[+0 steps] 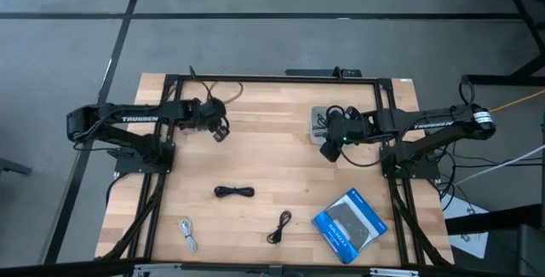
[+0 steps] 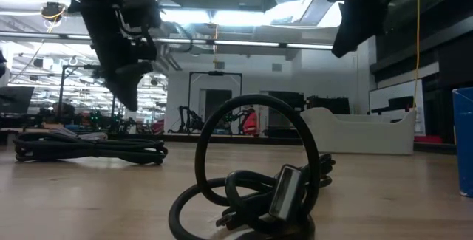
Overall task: Pick and place USB-C Cables
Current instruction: Put the gray USB cable into the gray bin
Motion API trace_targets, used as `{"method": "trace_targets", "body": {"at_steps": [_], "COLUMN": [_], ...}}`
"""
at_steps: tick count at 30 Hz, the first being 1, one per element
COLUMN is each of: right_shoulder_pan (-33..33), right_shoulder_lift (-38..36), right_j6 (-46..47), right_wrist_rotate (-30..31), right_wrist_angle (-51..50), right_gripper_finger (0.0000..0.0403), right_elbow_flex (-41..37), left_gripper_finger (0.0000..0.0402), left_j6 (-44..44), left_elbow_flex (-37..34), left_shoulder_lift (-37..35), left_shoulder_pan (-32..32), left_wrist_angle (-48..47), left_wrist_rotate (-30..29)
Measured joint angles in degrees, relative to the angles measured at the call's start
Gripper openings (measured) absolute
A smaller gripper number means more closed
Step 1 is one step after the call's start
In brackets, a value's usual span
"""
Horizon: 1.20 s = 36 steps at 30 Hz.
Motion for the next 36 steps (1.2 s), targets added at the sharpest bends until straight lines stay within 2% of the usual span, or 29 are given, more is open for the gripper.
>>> {"method": "trace_targets", "body": {"at_steps": [6,11,16,20,24,31,36], "right_shoulder_pan": [0.0,0.0,0.0,0.0,0.0,0.0,0.0], "right_shoulder_lift": [0.0,0.0,0.0,0.0,0.0,0.0,0.0], "right_j6": [0.0,-0.3,-1.6,-1.6,-1.8,-3.1,-3.0], "right_wrist_rotate": [0.0,0.1,0.1,0.1,0.1,0.1,0.1], "right_wrist_angle": [0.1,0.1,0.1,0.1,0.1,0.1,0.1], "right_gripper_finger": [0.0129,0.0129,0.0129,0.0129,0.0129,0.0129,0.0129], "right_elbow_flex": [0.0,0.0,0.0,0.0,0.0,0.0,0.0], "left_gripper_finger": [0.0073,0.0073,0.0082,0.0093,0.01,0.0102,0.0102], "left_j6": [4.8,8.9,9.0,7.2,3.6,1.1,-3.2], "left_elbow_flex": [0.1,0.1,0.1,0.2,-0.2,-4.1,-7.0], "left_shoulder_lift": [0.0,0.0,0.0,0.0,0.0,0.0,0.0], "left_shoulder_pan": [7.7,10.0,11.8,11.9,11.9,11.9,11.9], "left_wrist_angle": [0.2,0.5,-1.0,-6.6,-13.7,-13.7,-13.5], "left_wrist_rotate": [5.2,8.3,11.7,11.6,7.4,9.0,5.1]}}
